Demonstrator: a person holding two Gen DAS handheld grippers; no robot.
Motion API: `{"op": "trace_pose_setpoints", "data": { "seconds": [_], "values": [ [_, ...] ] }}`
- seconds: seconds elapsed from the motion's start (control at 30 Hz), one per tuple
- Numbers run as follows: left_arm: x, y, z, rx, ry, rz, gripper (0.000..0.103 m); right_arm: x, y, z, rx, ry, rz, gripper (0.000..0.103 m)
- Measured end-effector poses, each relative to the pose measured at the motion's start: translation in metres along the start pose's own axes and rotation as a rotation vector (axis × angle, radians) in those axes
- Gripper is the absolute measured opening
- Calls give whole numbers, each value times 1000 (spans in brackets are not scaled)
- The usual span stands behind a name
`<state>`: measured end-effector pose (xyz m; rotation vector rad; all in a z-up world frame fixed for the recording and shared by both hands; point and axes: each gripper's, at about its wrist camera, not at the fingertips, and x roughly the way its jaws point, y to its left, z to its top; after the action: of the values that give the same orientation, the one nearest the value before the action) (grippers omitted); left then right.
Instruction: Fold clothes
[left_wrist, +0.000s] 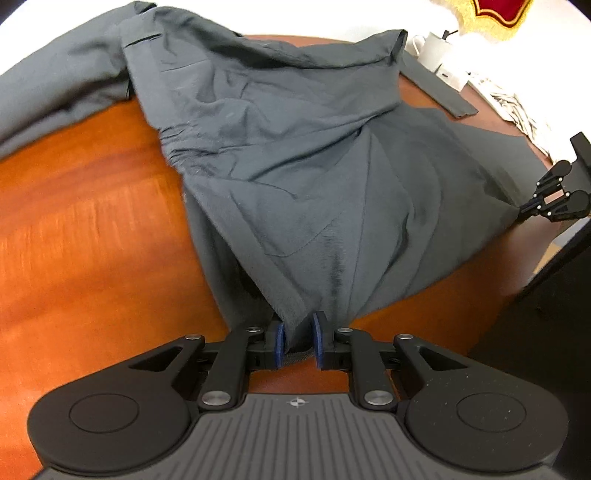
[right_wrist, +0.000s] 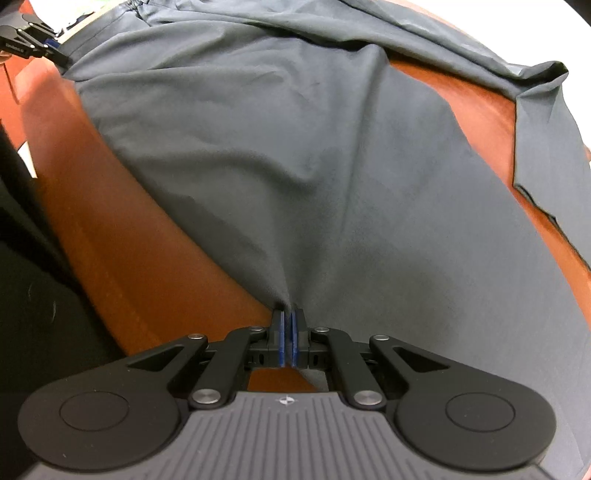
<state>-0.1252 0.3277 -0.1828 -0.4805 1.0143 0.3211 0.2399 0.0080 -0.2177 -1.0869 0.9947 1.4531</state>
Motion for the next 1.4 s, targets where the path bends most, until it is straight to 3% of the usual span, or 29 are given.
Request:
{"op": "trace_pose_setpoints", "data": {
  "seconds": [0.23, 0.43, 0.57, 0.77, 0.9, 0.97, 1.17, 1.27, 1.4],
  "values": [
    [-7, -8, -19, -76, -17, 35, 15, -8, -12, -15, -19, 34, 5, 4],
    [-20, 10, -8, -216, -173, 122, 15, -10, -14, -3, -33, 34, -10, 4],
    [-7, 16, -2, -235, -144, 159, 17, -5, -12, -8, -26, 33, -13, 5],
    [6, 22, -10, -231, -60, 167, 27, 2, -9, -2, -17, 48, -29, 8],
    [-9, 31, -10, -247, -92, 174, 44, -4, -12, 3, 3, 22, -45, 13],
    [-21, 38, -8, -256, -133, 188, 44, -10, -17, 8, 26, -5, -53, 17],
    [-32, 45, 11, -208, -212, 231, 45, -22, -24, 24, 99, -102, -68, 25],
    [-24, 39, 31, -121, -231, 244, 58, -20, -20, 34, 102, -128, -89, 31],
    [-11, 32, 48, -37, -222, 233, 63, -15, -10, 46, 100, -143, -109, 38]
  ]
}}
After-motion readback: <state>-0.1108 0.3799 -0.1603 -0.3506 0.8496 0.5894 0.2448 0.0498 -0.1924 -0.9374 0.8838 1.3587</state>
